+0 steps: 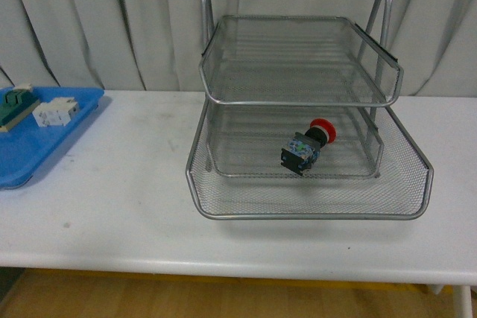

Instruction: Place button on rack with both arms

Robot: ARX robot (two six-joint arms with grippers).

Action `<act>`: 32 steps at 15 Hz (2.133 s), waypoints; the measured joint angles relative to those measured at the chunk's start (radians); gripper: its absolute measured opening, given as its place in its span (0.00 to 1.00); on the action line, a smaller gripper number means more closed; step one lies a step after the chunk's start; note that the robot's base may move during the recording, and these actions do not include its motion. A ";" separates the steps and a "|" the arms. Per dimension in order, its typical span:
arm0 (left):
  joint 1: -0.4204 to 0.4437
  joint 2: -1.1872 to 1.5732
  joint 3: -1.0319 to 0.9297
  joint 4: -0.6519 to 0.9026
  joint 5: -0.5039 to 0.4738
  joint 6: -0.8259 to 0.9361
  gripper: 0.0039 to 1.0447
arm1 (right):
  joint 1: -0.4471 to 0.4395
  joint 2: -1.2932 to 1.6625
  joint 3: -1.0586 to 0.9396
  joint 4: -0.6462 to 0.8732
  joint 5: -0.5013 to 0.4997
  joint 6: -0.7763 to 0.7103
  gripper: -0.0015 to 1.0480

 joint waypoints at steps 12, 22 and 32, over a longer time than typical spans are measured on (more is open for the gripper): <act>0.000 -0.376 0.000 -0.428 0.003 0.000 0.01 | 0.000 0.000 0.000 0.000 0.000 0.000 0.94; 0.000 -0.427 0.000 -0.436 0.000 -0.001 0.36 | 0.000 0.000 0.000 0.000 0.000 0.000 0.94; 0.000 -0.427 0.000 -0.436 0.000 -0.001 0.94 | 0.219 1.552 0.734 0.446 0.032 0.148 0.90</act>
